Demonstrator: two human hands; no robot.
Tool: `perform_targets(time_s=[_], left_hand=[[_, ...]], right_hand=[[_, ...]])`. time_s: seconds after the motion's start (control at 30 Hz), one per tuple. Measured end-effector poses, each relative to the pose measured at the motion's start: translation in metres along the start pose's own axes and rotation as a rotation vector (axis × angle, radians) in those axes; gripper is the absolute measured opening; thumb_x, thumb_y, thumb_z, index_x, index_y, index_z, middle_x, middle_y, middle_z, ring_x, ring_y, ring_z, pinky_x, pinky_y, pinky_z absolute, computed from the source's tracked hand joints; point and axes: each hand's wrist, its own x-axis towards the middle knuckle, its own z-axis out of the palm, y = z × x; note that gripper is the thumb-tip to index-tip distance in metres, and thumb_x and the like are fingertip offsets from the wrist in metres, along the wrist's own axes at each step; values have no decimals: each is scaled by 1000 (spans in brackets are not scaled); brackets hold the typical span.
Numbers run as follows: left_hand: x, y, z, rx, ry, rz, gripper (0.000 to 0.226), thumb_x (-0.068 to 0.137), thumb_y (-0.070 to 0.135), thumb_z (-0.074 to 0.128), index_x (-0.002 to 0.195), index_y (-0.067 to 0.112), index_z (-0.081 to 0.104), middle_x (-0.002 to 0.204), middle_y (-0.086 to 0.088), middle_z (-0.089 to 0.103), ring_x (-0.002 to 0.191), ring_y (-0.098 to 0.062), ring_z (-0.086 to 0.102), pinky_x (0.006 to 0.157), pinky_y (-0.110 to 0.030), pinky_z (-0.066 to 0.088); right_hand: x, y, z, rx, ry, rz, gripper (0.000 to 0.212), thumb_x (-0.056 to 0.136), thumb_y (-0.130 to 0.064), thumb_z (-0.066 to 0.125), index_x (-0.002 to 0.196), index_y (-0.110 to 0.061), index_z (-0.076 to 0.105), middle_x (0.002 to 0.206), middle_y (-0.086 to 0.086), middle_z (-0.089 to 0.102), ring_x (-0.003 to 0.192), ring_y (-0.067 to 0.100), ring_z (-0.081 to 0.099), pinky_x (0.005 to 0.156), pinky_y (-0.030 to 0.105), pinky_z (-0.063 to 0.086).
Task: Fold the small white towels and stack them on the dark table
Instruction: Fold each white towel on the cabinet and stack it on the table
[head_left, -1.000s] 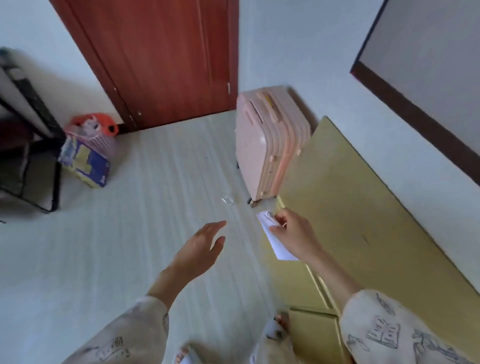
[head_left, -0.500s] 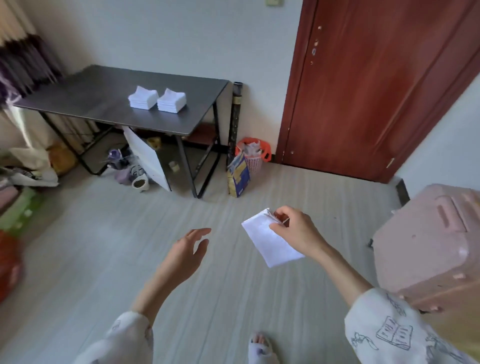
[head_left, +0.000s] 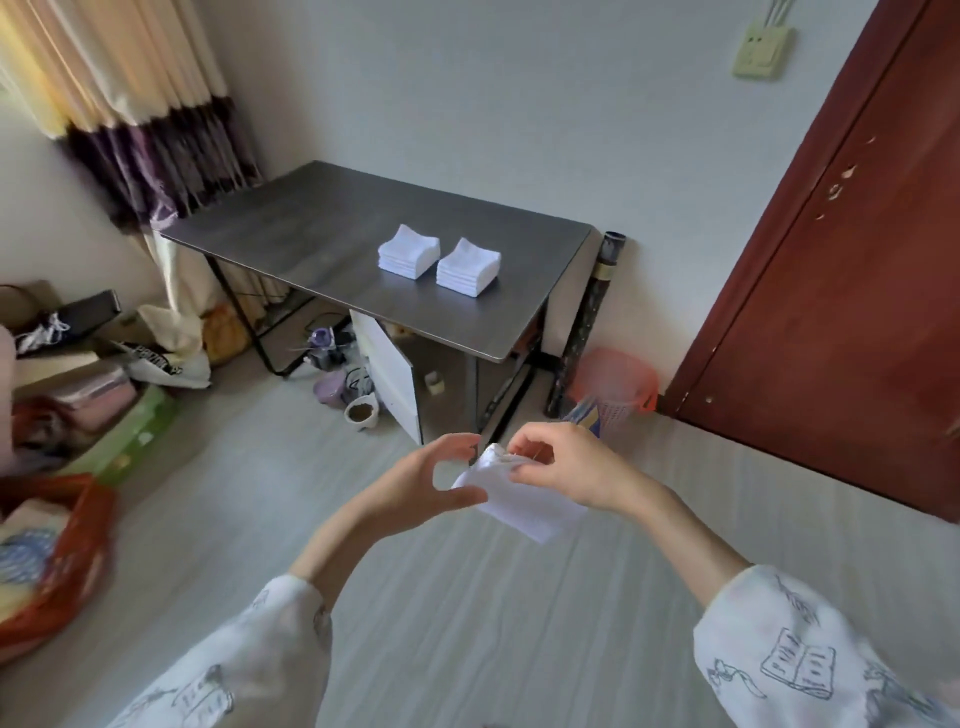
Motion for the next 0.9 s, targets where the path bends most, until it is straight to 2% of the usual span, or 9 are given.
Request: perform_targets(time_s=[0.1, 0.17, 0.23, 0.33, 0.43, 0.6, 0.67, 0.8, 0.9], left_hand=[[34, -18, -45, -12, 66, 22, 47, 75, 42, 71, 116, 24, 56, 112, 5, 60, 101, -3, 54, 79, -1, 35], [57, -36, -73, -21, 143, 40, 45, 69, 54, 65, 97, 18, 61, 94, -1, 59, 88, -13, 56, 82, -18, 43], [79, -52, -99, -53, 185, 60, 39, 74, 47, 67, 84, 10, 59, 80, 0, 54, 76, -15, 54, 79, -28, 46], [121, -83, -147, -66, 211, 103, 30, 81, 39, 64, 69, 16, 49, 64, 16, 45, 60, -3, 41, 57, -15, 34], [165, -116, -196, -95, 167, 132, 24, 88, 30, 59, 69, 26, 44, 60, 19, 48, 56, 0, 41, 53, -13, 31], [236, -162, -281, -151, 119, 114, 20, 90, 37, 54, 76, 24, 48, 67, 11, 47, 59, -3, 44, 55, -14, 34], [269, -175, -310, -214, 107, 100, 30, 83, 49, 51, 81, 19, 51, 66, 8, 48, 59, -7, 43, 55, -17, 34], [333, -200, -344, -353, 39, 65, 44, 81, 56, 51, 86, 13, 51, 72, 0, 50, 64, -11, 45, 58, -23, 34], [383, -218, -360, -463, 0, -12, 41, 86, 53, 52, 89, 13, 53, 79, -1, 60, 70, -12, 57, 62, -27, 42]], right_hand=[[68, -22, -8, 8, -44, -52, 13, 79, -28, 69, 74, -35, 59, 76, -9, 63, 71, 5, 55, 69, 26, 46], [115, -35, -9, 27, -75, -69, 13, 79, -27, 70, 75, -34, 61, 73, -10, 62, 68, 4, 53, 67, 24, 44], [155, -45, -7, 49, -95, -85, 11, 79, -26, 71, 77, -32, 62, 72, -11, 61, 67, 3, 52, 67, 23, 43], [229, -54, 0, 111, -95, -76, 8, 81, -24, 71, 83, -26, 64, 77, -10, 63, 72, 4, 55, 73, 23, 44], [298, -58, 5, 160, -69, -28, 7, 82, -26, 70, 84, -23, 64, 81, -8, 64, 76, 5, 56, 75, 22, 43], [393, -59, 7, 295, -52, 124, 13, 85, -31, 67, 87, -17, 67, 84, -7, 66, 75, 3, 58, 72, 18, 42], [424, -57, 2, 434, -33, 193, 14, 87, -28, 64, 88, -14, 66, 83, -5, 66, 76, 4, 60, 72, 18, 46], [478, -43, -6, 826, 21, 313, 20, 86, -25, 64, 91, -6, 65, 93, 9, 67, 87, 18, 64, 83, 33, 53], [524, -29, -11, 1043, 49, 371, 40, 80, -30, 70, 108, -3, 59, 107, 14, 66, 102, 31, 62, 92, 44, 51]])
